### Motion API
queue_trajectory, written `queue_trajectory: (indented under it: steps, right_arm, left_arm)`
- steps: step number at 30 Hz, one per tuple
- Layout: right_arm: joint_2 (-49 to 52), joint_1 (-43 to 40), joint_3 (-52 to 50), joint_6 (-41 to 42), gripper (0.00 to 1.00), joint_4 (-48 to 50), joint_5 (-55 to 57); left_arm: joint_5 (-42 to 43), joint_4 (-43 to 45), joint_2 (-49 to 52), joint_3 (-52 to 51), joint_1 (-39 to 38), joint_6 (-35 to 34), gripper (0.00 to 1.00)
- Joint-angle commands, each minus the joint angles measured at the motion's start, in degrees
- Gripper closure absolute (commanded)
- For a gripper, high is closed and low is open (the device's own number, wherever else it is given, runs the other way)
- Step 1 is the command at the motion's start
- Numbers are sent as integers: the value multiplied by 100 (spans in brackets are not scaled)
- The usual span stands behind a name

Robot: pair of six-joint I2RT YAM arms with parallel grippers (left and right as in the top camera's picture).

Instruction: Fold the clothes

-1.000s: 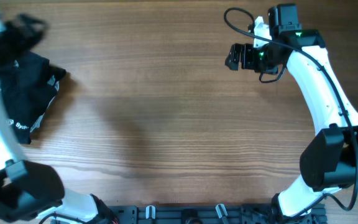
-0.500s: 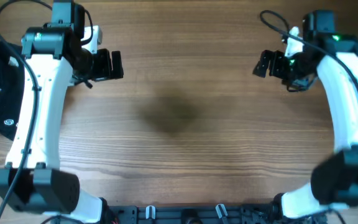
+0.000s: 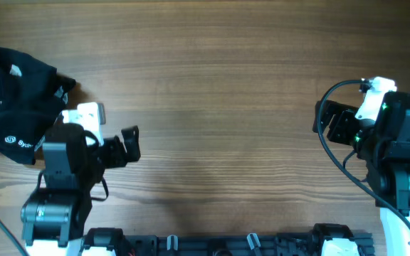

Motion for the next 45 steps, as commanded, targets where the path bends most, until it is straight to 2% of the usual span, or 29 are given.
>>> queue_trajectory:
  steps: [1,9,13,16,18,25,29,31,39,43,45]
  right_arm:
    - [72,13,-57,66,0,9,142]
    - [796,11,-57,59,0,2,157]
    - [457,9,-103,72,0,96,83]
    - [-378,133,-503,-39,0,955,-15]
    - [-1276,293,-1071,-457,0,1602,-13]
    - [-4205,308,-2841,-1008,0,2114,-138]
    - [-5211,308,-3700,-1134,0,2684,-120]
    - [-5235,308,-4070,-1143,0,3180,-116]
    - [-5261,308,-6083,-1633,0,6190,-118]
    - [-5254,308,-6087,-1576,0,5141,-118]
    - [-5176,308,-6085,-1585,0,5169,-72]
  left_arm:
    - [-15,-358,-173,-44,-20,-76,0]
    - [-15,-518,-133,-44,-20,-76,0]
    - [-15,-518,-133,-44,-20,-76,0]
    - [-15,-518,-133,-44,-20,-76,0]
    - [-15,-518,-133,-44,-20,-76,0]
    - [-15,-518,-133,-44,-20,-76,0]
    - [-15,-518,-133,-44,-20,-76,0]
    - [-15,-518,-133,-44,-20,-76,0]
    - [-15,-518,-133,-44,-20,-76,0]
    - [-15,-518,-133,-44,-20,-76,0]
    - [-15,-518,-133,-44,-20,-76,0]
